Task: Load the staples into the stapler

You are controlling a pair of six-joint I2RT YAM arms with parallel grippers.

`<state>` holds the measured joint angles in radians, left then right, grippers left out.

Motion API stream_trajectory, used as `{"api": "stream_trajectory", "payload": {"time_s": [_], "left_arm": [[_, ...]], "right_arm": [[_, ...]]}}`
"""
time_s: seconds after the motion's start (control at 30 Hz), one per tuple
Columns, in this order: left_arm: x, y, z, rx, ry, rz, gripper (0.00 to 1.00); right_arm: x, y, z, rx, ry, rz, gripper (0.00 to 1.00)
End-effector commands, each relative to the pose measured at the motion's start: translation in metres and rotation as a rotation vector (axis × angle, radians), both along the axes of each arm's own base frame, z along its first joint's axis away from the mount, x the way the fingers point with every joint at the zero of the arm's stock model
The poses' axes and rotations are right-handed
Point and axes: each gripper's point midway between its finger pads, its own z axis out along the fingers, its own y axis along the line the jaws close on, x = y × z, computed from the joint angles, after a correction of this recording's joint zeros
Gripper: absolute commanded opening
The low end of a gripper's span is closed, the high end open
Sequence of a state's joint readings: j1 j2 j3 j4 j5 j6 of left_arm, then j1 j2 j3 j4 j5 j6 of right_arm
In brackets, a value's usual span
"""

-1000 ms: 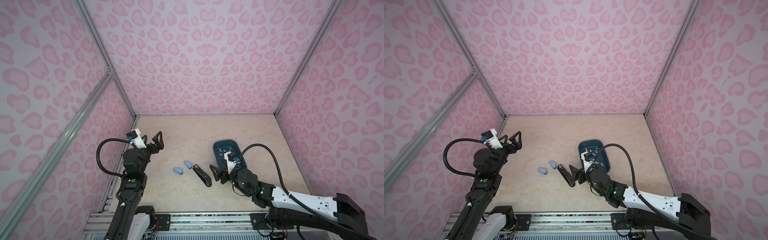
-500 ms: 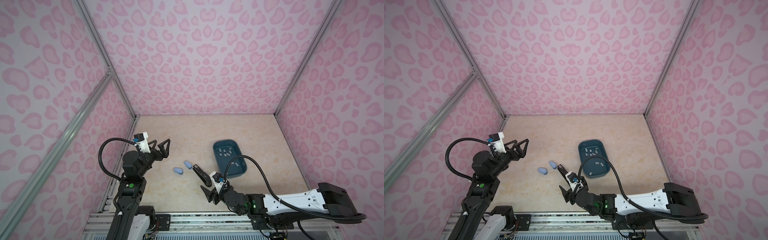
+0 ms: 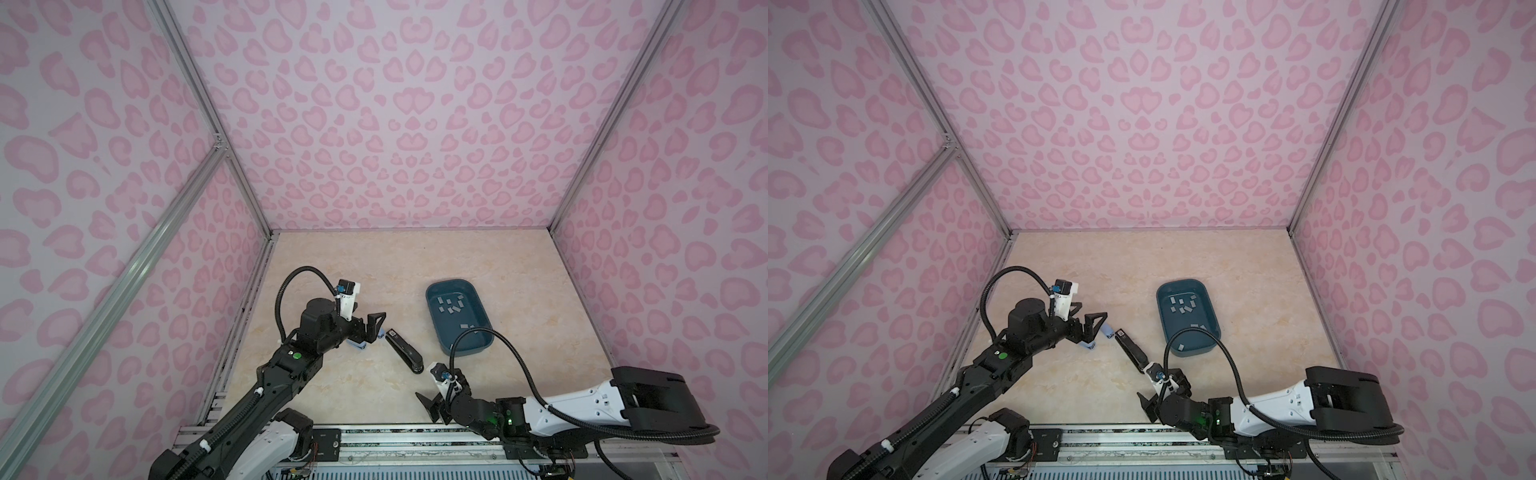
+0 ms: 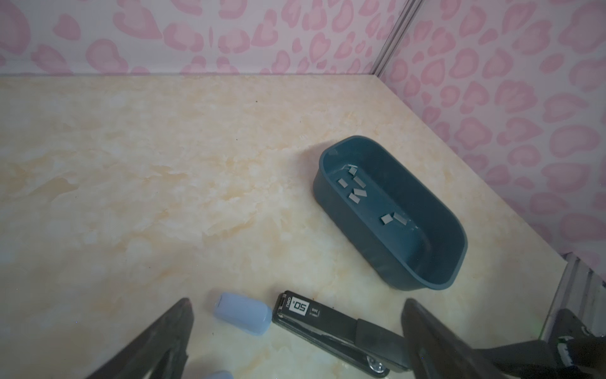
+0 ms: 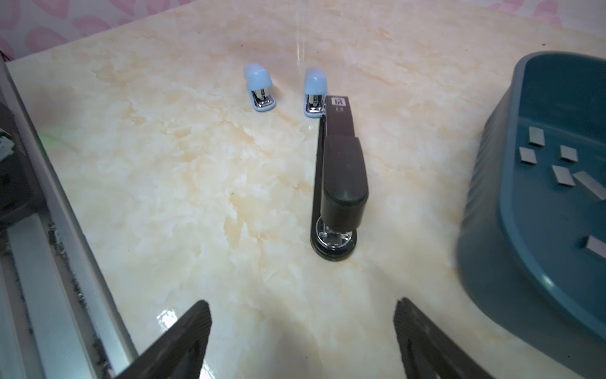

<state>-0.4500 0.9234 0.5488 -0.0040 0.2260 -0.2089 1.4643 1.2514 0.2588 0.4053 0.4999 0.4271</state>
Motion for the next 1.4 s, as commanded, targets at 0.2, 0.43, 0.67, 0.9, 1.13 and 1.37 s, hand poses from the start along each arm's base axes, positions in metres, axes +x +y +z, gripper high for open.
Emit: {"api": "stream_trajectory", "payload": {"time_s": [0.2,0.43,0.67,0.9,1.13,1.37], "left_arm": [[-0.002,-0.015,-0.013,0.019,-0.023,-0.097,0.99],[0.001,-0.017,-0.008,0.028,-0.001,-0.093,0.99],[0.004,-0.015,0.007,0.007,0.056,0.010,1.00],[-0.006,0.000,0.049,0.062,0.002,0.077,0.94],[-0.031,-0.025,0.056,0.182,-0.264,-0.241,0.84],[-0.011,-0.062,0.019,0.375,-0.221,-0.459,0.75]], "right_arm": [[0.028,0.006,-0.015,-0.143,-0.080,-0.085,0.89],[0.051,0.000,-0.032,-0.147,-0.016,-0.070,0.87],[0.068,0.000,-0.039,-0.111,0.029,-0.065,0.85],[0.085,-0.012,-0.046,-0.107,0.022,-0.108,0.82],[0.101,-0.039,-0.054,-0.084,0.060,-0.200,0.78],[0.095,-0.036,-0.045,-0.016,0.084,-0.163,0.72]]}}
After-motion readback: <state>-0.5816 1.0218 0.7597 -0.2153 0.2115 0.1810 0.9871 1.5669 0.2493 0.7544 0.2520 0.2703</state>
